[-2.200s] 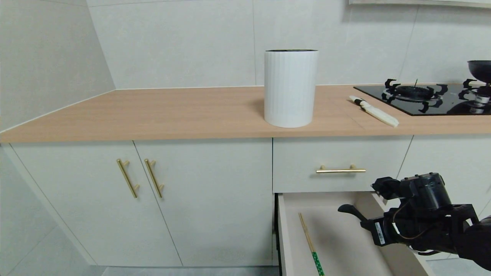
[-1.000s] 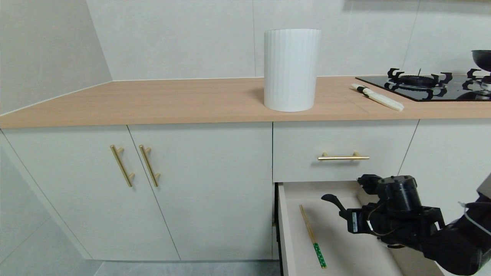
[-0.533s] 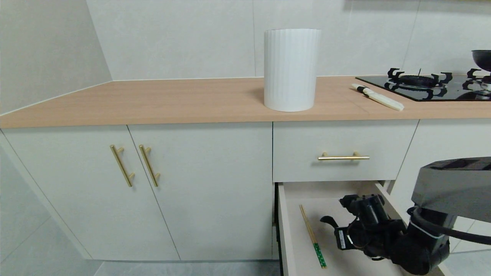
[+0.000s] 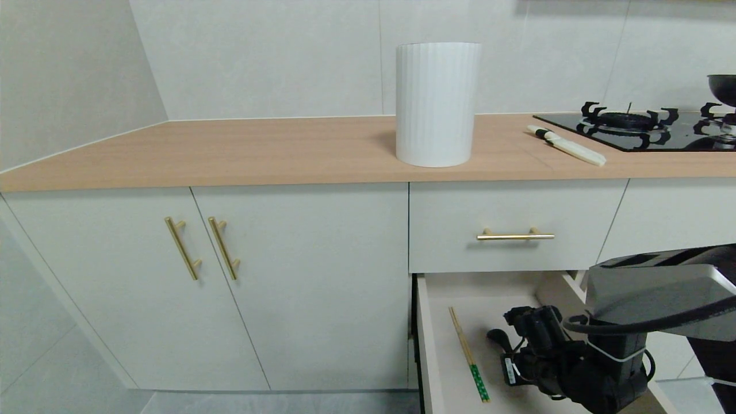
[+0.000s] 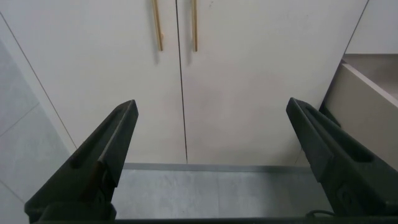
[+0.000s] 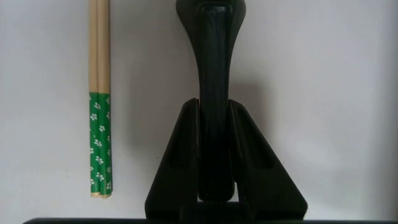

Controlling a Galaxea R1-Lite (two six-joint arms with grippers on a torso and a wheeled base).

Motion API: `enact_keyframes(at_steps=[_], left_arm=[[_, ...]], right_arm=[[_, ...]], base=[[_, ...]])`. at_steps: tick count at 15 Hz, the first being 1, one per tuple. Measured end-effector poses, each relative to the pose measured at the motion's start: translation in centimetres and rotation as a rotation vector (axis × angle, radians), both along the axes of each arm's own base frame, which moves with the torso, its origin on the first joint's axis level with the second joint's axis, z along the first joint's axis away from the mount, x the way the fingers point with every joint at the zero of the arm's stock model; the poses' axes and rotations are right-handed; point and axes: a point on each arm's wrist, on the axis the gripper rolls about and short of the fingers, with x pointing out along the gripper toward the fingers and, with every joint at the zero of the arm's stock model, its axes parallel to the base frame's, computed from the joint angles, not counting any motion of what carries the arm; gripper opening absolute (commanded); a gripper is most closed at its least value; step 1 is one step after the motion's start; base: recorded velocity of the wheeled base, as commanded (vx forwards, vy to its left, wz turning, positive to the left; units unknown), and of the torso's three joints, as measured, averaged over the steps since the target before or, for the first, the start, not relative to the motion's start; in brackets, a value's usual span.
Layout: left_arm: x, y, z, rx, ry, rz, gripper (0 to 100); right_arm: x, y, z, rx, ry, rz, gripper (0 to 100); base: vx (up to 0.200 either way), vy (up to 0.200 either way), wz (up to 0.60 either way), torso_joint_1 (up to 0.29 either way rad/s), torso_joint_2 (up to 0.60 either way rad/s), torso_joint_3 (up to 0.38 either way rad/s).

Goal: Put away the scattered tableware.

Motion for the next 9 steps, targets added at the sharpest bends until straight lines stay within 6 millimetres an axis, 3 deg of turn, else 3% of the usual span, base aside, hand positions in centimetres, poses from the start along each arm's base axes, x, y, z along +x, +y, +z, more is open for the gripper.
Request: enact_keyframes(at_steps=[5,6,9], left_arm=[[0.00,0.00,0.00,0.000,0.000,0.000,100],[0.00,0.00,0.00,0.000,0.000,0.000,100],[0.00,0.00,0.00,0.000,0.000,0.000,100]], right_arm=[[-0.04,-0.02,-0.28,-0.004,0.007,-0.001,0],[-0.04,-0.02,-0.28,-0.004,0.007,-0.001,100],[-0.07,-0.03,-0.31,-0.005,0.009,-0.001,100]], base=[[0.000,0.000,0.00,0.000,0.00,0.000],[0.000,0.000,0.00,0.000,0.00,0.000],[0.000,0.000,0.00,0.000,0.00,0.000]])
